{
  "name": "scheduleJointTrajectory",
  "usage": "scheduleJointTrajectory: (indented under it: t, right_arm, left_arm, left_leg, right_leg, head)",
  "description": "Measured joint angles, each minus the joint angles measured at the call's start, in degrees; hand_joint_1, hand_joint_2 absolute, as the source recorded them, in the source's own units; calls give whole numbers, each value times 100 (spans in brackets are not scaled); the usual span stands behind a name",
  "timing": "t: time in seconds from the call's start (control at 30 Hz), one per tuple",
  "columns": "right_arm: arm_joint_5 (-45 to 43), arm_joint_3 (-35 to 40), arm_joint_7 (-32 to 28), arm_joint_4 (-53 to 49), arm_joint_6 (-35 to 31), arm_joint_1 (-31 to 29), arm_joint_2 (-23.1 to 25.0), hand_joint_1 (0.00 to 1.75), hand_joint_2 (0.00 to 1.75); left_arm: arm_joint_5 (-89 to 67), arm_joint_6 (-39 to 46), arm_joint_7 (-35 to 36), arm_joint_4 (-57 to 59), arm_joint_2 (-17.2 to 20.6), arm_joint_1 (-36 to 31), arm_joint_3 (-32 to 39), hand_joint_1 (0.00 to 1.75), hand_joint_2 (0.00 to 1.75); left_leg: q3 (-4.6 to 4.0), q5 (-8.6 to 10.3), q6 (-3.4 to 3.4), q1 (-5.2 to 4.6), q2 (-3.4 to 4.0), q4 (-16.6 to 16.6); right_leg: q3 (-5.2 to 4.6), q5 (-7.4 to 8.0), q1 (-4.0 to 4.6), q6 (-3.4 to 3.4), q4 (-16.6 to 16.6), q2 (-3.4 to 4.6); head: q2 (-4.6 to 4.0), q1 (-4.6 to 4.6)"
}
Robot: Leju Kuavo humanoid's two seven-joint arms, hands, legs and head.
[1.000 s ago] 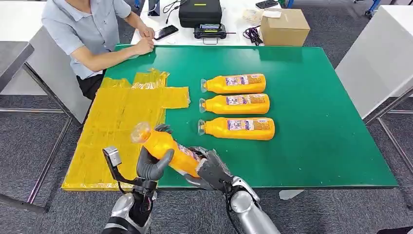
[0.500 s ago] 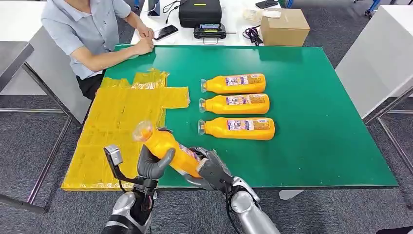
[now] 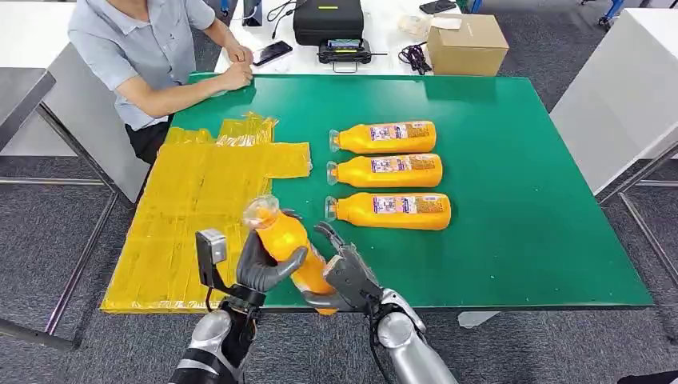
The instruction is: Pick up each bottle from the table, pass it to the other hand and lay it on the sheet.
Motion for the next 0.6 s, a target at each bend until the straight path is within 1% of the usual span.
scheduleJointTrajectory:
  t: [0.1,0.27,0.43,0.6]
  right_arm:
    - [118,-133,92,-122,-209,65,37,0,175]
    - [240,-382,148,-312,-262,146,94,0,175]
    - [369,-621,183,-498,-345,282,122,0,175]
    - [398,-750,190,-623,-352,377,138,0,175]
  left_arm:
    - [-766,332,50,-353,0,36,-111,175,175]
    - [-773,290,138,-817,0,152,-142,175,175]
    - [-2246,928,85,-1278,2,308,-319,175,175]
    - [-2425,1009,105,-1547,2,372,-411,175,175]
  left_leg:
    - [-1,0,0,0,-1,0]
    - [0,0,0,0,-1,0]
    - [-2,-1,0,-1,0,0]
    - [-2,-1,0,-1,-1,0]
  right_leg:
    - [0,0,0,0,0,0]
    - [0,0,0,0,0,0]
    - [-1,0,0,0,0,0]
    - [-2,0,0,0,-1,-1]
  head:
    - [0,0]
    - [0,0]
    - [0,0]
    - [0,0]
